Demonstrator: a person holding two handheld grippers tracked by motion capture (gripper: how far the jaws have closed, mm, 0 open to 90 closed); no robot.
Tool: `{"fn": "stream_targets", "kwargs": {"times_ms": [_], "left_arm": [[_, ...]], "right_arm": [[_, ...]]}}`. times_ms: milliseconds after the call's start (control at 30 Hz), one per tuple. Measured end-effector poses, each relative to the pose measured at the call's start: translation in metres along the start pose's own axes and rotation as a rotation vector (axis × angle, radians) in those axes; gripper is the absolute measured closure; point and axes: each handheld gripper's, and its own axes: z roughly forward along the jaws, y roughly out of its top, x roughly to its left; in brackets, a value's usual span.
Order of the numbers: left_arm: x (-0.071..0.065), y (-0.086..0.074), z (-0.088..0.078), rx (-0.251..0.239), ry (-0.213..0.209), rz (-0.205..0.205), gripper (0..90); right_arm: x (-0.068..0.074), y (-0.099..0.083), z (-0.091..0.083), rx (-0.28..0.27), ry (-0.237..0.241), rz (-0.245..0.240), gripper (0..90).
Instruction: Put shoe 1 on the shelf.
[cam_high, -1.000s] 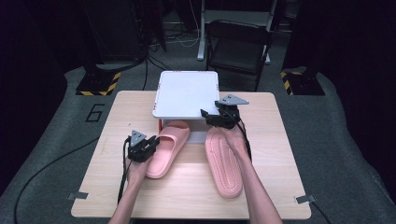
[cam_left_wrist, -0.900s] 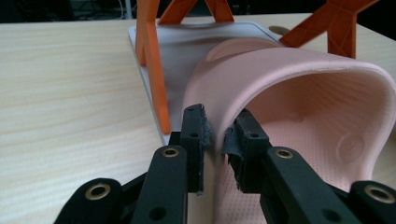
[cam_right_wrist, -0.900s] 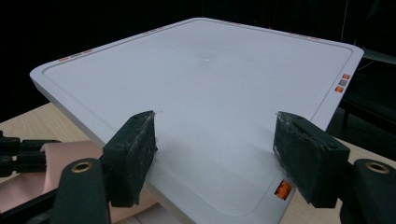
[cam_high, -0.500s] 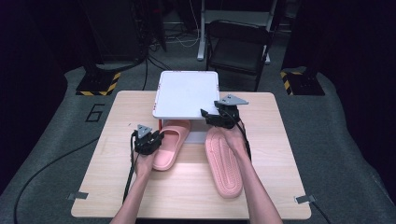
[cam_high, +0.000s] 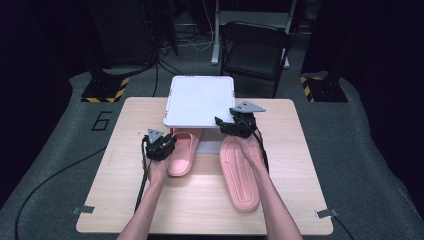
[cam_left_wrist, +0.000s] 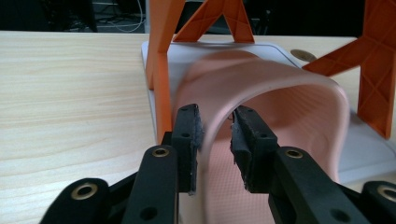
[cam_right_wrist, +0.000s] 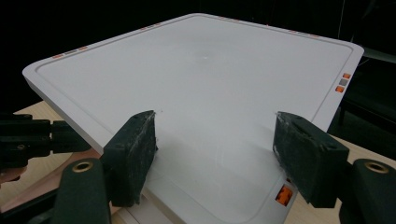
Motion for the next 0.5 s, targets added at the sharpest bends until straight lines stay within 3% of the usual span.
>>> {"fn": "stream_targets", "kwargs": {"times_ms": [167, 233, 300, 400, 433, 467, 500], "left_arm": [[0.001, 0.002, -0.007, -0.013, -0.039, 0.006, 53.3], [0.004, 0.002, -0.016, -0.018, -0.088, 0.012, 49.7], [0.007, -0.007, -0.032, 0.014, -0.162, 0.042, 39.1], [0.007, -0.017, -0.041, 0.043, -0.194, 0.061, 32.7], [0.006, -0.026, -0.049, 0.083, -0.239, 0.102, 26.3], [0.006, -0.026, -0.049, 0.083, -0.239, 0.102, 24.1], [0.003, -0.034, -0.056, 0.108, -0.283, 0.131, 20.7]], "right_arm": [[0.0, 0.0, 0.0, 0.003, -0.003, 0.002, 29.5], [0.001, 0.0, 0.001, 0.004, -0.004, 0.001, 29.2], [0.001, 0.0, 0.0, 0.007, -0.006, 0.001, 29.3], [0.001, 0.001, 0.0, 0.007, -0.006, 0.001, 29.3], [0.002, 0.001, 0.0, 0.009, -0.008, 0.007, 29.1], [0.002, 0.001, 0.0, 0.009, -0.008, 0.007, 29.1], [0.002, 0.001, 0.0, 0.012, -0.013, 0.007, 29.1]]}}
